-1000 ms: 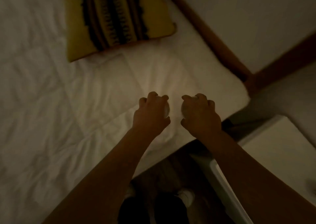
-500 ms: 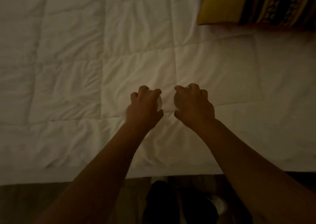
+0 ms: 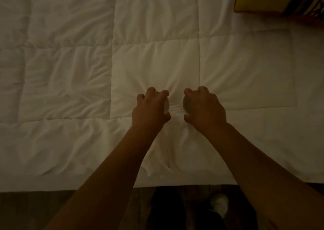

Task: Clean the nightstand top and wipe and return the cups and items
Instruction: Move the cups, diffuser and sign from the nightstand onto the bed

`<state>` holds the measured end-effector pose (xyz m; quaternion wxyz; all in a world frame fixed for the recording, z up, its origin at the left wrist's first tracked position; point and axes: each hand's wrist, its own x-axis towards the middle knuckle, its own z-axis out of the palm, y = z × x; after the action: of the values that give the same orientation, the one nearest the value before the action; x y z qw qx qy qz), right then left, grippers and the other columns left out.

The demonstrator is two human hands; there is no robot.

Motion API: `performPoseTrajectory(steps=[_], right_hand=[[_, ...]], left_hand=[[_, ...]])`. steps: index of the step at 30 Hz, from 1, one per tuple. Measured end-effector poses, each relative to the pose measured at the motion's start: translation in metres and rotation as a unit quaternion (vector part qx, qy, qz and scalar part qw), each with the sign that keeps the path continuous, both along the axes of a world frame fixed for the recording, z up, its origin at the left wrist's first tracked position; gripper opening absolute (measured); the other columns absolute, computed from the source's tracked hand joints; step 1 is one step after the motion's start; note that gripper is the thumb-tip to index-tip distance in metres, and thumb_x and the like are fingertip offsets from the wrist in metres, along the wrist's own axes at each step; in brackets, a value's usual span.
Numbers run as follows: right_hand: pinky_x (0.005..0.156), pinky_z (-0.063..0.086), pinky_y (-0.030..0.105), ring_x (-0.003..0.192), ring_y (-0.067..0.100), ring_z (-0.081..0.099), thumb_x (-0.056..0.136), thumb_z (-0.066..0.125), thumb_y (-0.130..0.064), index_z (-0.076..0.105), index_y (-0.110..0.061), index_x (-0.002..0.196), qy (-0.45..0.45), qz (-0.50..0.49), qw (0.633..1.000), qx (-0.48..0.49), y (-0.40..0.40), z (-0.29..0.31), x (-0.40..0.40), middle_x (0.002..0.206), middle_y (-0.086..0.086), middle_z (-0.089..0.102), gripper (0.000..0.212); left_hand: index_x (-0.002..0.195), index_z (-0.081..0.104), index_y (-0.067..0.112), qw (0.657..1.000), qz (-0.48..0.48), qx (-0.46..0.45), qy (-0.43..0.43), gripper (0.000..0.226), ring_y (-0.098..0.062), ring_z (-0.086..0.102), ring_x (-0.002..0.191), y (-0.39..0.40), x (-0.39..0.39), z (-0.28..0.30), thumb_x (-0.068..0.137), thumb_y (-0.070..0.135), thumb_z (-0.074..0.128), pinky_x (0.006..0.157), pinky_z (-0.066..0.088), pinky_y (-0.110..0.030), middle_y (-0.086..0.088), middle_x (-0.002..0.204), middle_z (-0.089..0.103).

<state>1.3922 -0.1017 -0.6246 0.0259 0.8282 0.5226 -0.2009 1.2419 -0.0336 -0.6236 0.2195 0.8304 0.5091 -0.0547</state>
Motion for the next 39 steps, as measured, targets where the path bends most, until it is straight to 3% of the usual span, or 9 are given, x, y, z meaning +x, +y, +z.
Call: performPoseTrajectory(steps=[15, 18, 24, 27, 29, 34, 39], right_hand=[[0.067, 0.044, 0.038, 0.109, 0.032, 0.048, 0.071, 0.077, -0.038, 0.031, -0.037, 0.133, 0.016, -0.007, 1.000, -0.006, -0.002, -0.004, -0.001, 0.132, 0.006, 0.039, 0.077], [0.073, 0.048, 0.042, 0.114, 0.033, 0.045, 0.074, 0.076, -0.038, 0.029, -0.037, 0.136, 0.014, -0.005, 1.000, -0.012, -0.001, -0.001, -0.004, 0.137, 0.007, 0.035, 0.078], [0.096, 0.043, 0.052, 0.142, 0.040, 0.013, 0.080, 0.074, -0.036, 0.015, -0.038, 0.147, 0.008, -0.001, 1.000, 0.000, -0.009, 0.002, -0.013, 0.158, 0.009, 0.010, 0.089], [0.106, 0.036, 0.054, 0.145, 0.040, 0.003, 0.076, 0.078, -0.038, 0.001, -0.037, 0.148, 0.012, -0.007, 0.999, 0.047, -0.022, 0.005, -0.015, 0.160, 0.008, -0.007, 0.105], [0.110, 0.032, 0.053, 0.146, 0.036, -0.001, 0.072, 0.079, -0.044, -0.007, -0.035, 0.149, 0.008, -0.025, 0.996, 0.081, -0.031, 0.008, -0.013, 0.159, 0.006, -0.019, 0.116], [0.112, 0.027, 0.052, 0.147, 0.032, -0.003, 0.073, 0.073, -0.054, -0.005, -0.028, 0.150, 0.013, -0.067, 0.993, 0.091, -0.062, 0.019, -0.003, 0.159, 0.010, -0.016, 0.112], [0.113, 0.026, 0.050, 0.147, 0.030, -0.003, 0.082, 0.063, -0.055, -0.001, -0.025, 0.151, 0.017, -0.157, 0.985, 0.073, -0.127, 0.035, 0.055, 0.159, 0.009, -0.017, 0.099]], left_hand=[[0.127, 0.039, 0.036, 0.999, -0.016, 0.037, -0.007, 0.075, -0.037, 0.040, 0.119, -0.015, -0.006, -0.006, 0.066, 0.034, 0.083, 0.073, 0.054, -0.048, -0.005, 0.141, 0.036], [0.129, 0.040, 0.035, 0.999, -0.018, 0.039, 0.000, 0.074, -0.038, 0.041, 0.118, -0.015, -0.004, -0.005, 0.067, 0.035, 0.082, 0.074, 0.053, -0.047, -0.005, 0.141, 0.036], [0.135, 0.037, 0.034, 0.999, -0.013, 0.037, -0.023, 0.074, -0.037, 0.030, 0.127, -0.026, -0.005, -0.001, 0.074, 0.035, 0.078, 0.079, 0.054, -0.052, -0.007, 0.146, 0.027], [0.144, 0.024, 0.038, 0.999, -0.010, 0.046, -0.008, 0.082, -0.041, 0.010, 0.142, -0.029, -0.003, 0.004, 0.078, 0.049, 0.071, 0.102, 0.035, -0.063, -0.010, 0.157, 0.012], [0.147, 0.020, 0.040, 0.995, -0.031, 0.093, -0.001, 0.084, -0.040, 0.002, 0.145, -0.030, 0.004, 0.013, 0.077, 0.058, 0.063, 0.109, 0.021, -0.064, -0.013, 0.159, 0.007], [0.148, 0.017, 0.040, 0.989, -0.090, 0.108, -0.049, 0.081, -0.037, 0.009, 0.146, -0.040, 0.027, 0.031, 0.080, 0.062, 0.054, 0.113, 0.020, -0.056, -0.014, 0.159, 0.013], [0.149, 0.016, 0.035, 0.977, -0.186, 0.090, -0.060, 0.078, -0.035, 0.008, 0.146, -0.083, 0.099, 0.049, 0.083, 0.068, 0.042, 0.113, 0.018, -0.052, -0.013, 0.160, 0.014]])
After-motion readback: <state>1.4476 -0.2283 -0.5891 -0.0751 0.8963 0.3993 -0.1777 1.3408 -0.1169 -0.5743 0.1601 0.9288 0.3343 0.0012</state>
